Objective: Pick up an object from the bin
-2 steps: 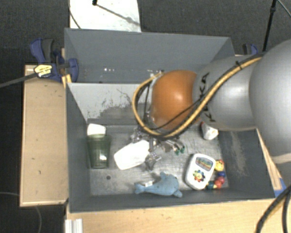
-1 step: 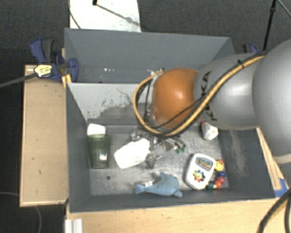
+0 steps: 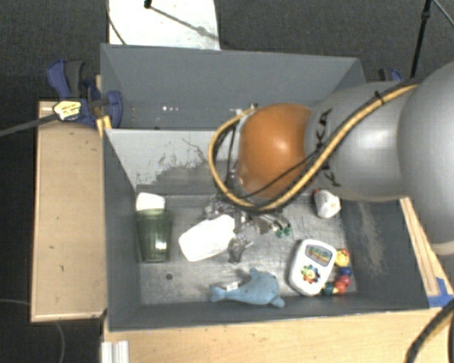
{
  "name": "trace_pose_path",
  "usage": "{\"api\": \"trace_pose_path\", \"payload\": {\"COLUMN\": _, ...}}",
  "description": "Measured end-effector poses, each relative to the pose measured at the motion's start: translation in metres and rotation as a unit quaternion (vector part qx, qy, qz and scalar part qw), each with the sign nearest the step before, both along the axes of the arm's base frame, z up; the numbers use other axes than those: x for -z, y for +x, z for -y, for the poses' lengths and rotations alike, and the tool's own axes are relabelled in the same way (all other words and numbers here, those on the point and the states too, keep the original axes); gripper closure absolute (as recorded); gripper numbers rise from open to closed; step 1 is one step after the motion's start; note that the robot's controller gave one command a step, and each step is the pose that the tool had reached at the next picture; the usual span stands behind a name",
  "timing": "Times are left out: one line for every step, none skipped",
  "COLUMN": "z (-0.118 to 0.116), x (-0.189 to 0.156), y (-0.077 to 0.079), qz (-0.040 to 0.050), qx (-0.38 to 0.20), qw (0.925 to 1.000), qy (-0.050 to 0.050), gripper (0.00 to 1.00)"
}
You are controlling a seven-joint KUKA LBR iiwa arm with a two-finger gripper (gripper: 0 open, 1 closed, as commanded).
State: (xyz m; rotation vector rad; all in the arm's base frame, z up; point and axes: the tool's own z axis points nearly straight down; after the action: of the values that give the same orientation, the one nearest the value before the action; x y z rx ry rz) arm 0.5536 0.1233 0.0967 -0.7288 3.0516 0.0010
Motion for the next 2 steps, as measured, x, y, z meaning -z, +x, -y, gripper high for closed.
{"api": "trace_pose_path", "payload": {"z": 0.0, "x": -0.01, "y": 0.0, "qz": -0.0014, "qx": 0.0, "qw": 1.0, "qy": 0.0, "gripper": 1.0}}
{"api": "trace_pose_path", "payload": {"z": 0.0, "x": -0.023, "y": -0.001, "qz": -0.0024, "qx": 0.001, "qw": 1.0, "qy": 0.0, "gripper": 1.0}}
